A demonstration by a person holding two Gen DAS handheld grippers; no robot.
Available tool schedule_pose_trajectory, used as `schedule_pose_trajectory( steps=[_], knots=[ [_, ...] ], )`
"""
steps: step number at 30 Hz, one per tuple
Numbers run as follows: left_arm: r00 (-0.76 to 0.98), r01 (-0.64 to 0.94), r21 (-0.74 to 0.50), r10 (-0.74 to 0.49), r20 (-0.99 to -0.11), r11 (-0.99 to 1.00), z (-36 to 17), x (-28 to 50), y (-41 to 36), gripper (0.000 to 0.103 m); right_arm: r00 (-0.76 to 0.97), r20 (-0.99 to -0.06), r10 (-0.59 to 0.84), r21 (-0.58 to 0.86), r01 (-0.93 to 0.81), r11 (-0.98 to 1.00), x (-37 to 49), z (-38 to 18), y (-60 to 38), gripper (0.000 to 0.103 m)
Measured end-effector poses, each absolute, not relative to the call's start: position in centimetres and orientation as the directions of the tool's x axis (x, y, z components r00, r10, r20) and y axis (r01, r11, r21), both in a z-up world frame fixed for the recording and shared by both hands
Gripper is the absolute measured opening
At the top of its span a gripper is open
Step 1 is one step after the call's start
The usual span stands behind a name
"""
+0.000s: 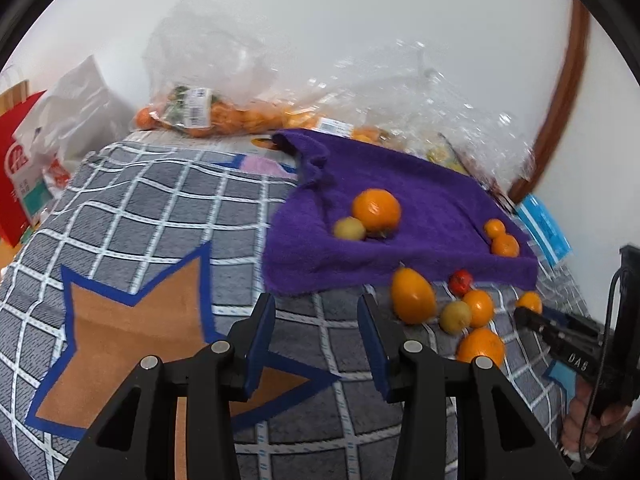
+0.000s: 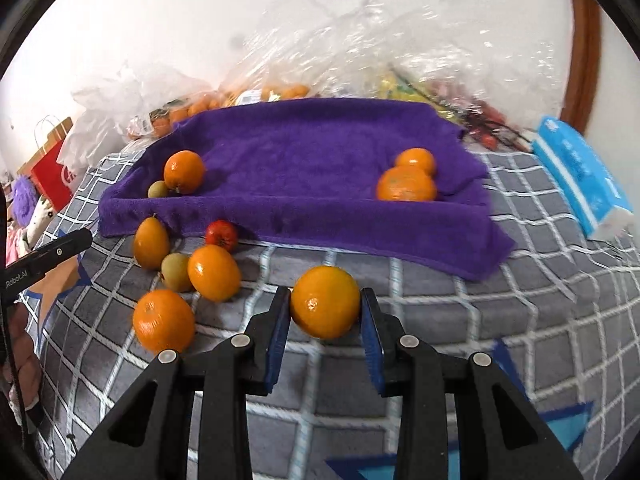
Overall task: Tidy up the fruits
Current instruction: 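Grasp the oval orange fruit with the left gripper while the right gripper grasps an orange, then lift both held fruits and carry them over the purple towel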
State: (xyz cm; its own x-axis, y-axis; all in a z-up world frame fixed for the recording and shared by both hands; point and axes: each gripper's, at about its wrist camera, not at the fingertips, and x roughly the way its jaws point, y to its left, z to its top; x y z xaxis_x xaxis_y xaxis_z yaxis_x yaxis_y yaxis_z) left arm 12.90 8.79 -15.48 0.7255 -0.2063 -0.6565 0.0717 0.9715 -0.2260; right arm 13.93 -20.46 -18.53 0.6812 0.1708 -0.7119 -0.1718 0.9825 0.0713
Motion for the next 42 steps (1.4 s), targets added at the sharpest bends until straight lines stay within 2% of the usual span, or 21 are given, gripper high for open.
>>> schedule_pose_trajectory(
  steps=[9, 16, 20, 26, 35, 42],
  knots=[
    [0.696, 0.133, -0.118, -0.178, -0.696, 0.984, -14.9, 11.6, 5.1, 0.041, 0.724, -0.683, 0.097, 0.030, -0.105, 0.994, 11.3, -18.5, -22.8, 0.034],
    [0.649, 0.112, -0.209, -0.231, -0.725, 0.971, -14.6, 12.7, 3.9, 0.041, 0.737, -0.665, 0.116, 0.038, -0.121, 0.992, 10.8, -18.4, -22.9, 0.034],
    [0.643, 0.105, -0.182, -0.206, -0.738, 0.978, -14.5, 13.7, 2.4, 0.041, 0.742, -0.659, 0.124, 0.057, -0.115, 0.992, 10.6, -18.3, -23.2, 0.034],
    [0.615, 0.062, -0.225, -0.214, -0.759, 0.972, -14.9, 15.0, 1.7, 0.041, 0.747, -0.649, 0.140, 0.093, -0.105, 0.990, 10.4, -18.2, -23.8, 0.034],
    [0.611, 0.034, -0.209, -0.186, -0.769, 0.977, -15.0, 16.3, 0.7, 0.040, 0.741, -0.645, 0.187, 0.153, -0.115, 0.982, 10.5, -18.3, -24.5, 0.034],
    [0.622, 0.017, -0.215, -0.179, -0.762, 0.976, -15.8, 17.0, 0.6, 0.032, 0.741, -0.648, 0.176, 0.147, -0.105, 0.984, 10.6, -18.4, -24.5, 0.034]
  ],
)
